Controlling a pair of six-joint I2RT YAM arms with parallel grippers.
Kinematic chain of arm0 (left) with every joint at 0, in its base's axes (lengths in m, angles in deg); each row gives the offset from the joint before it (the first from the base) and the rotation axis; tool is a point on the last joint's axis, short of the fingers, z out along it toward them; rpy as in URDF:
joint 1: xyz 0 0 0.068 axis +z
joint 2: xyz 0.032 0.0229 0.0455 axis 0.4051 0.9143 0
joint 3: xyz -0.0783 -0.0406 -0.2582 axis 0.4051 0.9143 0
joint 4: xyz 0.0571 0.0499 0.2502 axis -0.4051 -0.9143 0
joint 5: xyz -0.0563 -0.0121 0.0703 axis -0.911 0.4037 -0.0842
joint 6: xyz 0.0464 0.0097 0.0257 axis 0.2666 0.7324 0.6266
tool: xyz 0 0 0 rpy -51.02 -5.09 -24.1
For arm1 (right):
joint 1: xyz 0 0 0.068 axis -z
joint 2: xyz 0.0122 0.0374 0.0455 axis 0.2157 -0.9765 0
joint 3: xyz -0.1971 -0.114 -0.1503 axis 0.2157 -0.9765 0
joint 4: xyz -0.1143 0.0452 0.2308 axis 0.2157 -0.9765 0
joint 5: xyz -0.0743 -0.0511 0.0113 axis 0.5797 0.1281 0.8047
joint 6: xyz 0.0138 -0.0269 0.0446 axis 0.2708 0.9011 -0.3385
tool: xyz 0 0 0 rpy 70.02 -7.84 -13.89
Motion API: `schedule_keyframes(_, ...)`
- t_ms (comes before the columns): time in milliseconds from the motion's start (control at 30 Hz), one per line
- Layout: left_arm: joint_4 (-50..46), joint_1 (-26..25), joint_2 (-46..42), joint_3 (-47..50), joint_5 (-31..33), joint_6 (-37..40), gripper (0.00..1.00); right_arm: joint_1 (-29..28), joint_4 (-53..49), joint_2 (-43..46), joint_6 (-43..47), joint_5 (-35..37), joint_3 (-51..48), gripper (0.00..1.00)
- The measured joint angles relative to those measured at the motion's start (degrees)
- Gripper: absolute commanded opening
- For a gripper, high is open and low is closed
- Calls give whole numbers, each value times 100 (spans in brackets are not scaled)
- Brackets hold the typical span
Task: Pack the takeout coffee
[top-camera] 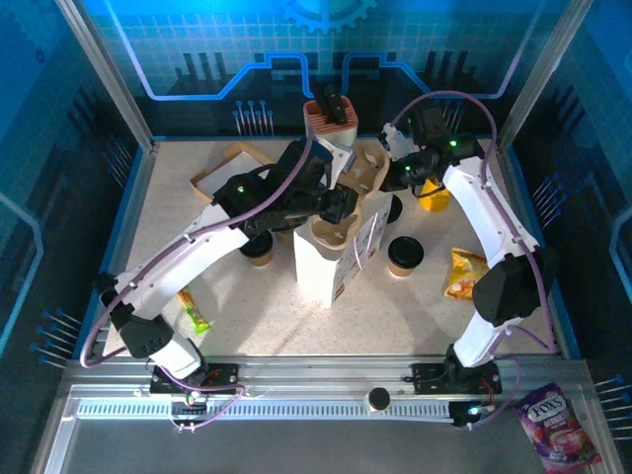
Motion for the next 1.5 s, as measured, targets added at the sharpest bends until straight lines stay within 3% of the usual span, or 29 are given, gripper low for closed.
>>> schedule_keyframes(767,44,0,15,422,407,535,30,22,94,70,-20,-50,-177,12)
schedule_keyframes(1500,-33,0,17,680,374,564,30,22,109,76,-59,-48,-177,22)
